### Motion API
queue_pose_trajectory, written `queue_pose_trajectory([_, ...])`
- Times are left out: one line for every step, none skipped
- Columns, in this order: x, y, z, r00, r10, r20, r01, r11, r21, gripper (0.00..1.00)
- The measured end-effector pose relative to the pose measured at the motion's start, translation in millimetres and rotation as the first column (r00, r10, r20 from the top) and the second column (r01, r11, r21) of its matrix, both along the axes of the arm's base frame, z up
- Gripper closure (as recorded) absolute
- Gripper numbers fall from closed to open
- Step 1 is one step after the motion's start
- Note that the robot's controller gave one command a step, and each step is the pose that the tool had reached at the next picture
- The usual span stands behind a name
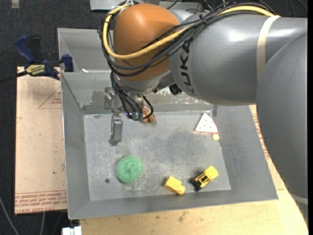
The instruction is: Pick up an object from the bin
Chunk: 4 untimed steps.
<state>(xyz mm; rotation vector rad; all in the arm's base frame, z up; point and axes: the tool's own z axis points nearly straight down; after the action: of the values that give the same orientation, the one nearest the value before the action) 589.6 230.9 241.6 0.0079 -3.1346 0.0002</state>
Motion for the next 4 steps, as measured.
queue_pose_trajectory([1.6,-1,5,1.000,-0.004,0.008,0.004,1.000,0.002,0.00])
queue_pose_trajectory([-19.2,-57,-59,1.000,-0.017,0.011,0.017,1.000,0.004,0.00])
queue_pose_trajectory([-3.3,-75,-94,1.000,0.015,0.009,-0.015,1.000,-0.001,0.00])
queue_pose_trajectory([-34.4,-100,-127,0.998,0.053,0.016,-0.054,0.999,0.003,0.00])
